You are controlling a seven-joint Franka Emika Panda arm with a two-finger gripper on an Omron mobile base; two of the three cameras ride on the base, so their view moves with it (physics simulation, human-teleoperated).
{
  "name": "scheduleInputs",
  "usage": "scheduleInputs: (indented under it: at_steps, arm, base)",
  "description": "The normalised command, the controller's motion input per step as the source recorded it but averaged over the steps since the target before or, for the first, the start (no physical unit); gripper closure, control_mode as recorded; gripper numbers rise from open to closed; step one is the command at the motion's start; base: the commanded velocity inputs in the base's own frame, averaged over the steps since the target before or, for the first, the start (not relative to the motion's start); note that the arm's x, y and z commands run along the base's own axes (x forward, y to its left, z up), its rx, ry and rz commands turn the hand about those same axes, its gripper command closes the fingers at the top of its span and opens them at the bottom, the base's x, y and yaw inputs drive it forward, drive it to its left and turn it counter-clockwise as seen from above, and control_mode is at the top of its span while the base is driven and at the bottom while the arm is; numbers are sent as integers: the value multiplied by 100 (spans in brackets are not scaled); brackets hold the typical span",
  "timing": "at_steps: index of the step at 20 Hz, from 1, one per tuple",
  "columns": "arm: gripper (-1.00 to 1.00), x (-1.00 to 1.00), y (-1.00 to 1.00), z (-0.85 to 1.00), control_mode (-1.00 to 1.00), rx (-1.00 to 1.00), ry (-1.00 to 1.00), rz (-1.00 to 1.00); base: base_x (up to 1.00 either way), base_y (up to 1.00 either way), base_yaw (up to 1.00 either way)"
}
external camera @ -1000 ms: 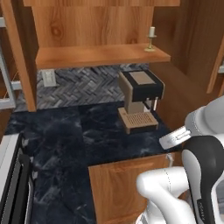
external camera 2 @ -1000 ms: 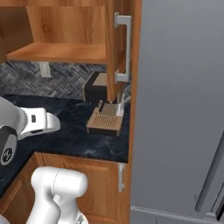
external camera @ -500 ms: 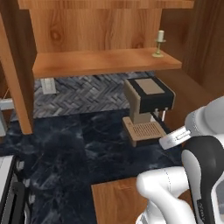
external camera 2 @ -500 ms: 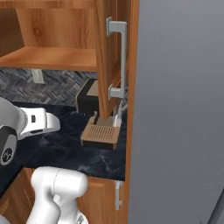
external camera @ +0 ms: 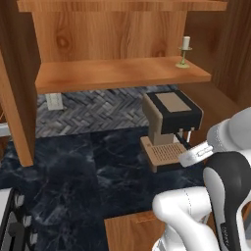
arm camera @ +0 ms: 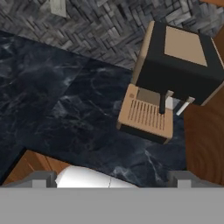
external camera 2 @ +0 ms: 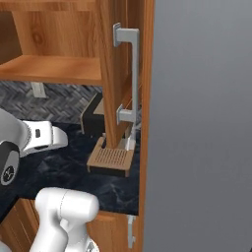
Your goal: Get the candle and the beer from the cabinet and move them to the dining counter.
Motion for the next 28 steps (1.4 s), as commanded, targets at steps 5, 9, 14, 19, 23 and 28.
scheduleInputs:
  at_steps: [5,9,14,19,23,28]
  arm:
    - [-100,0,0,0,100,0,0,0]
    - [-100,0,0,0,100,0,0,0]
    - [-100,0,0,0,100,0,0,0]
    - [-100,0,0,0,100,0,0,0]
    - [-100,0,0,0,100,0,0,0]
    - [-100,0,0,0,100,0,0,0]
  base:
    - [15,0,0]
    - [0,0,0]
    - [0,0,0]
    - [0,0,0]
    - [0,0,0]
    - [0,0,0]
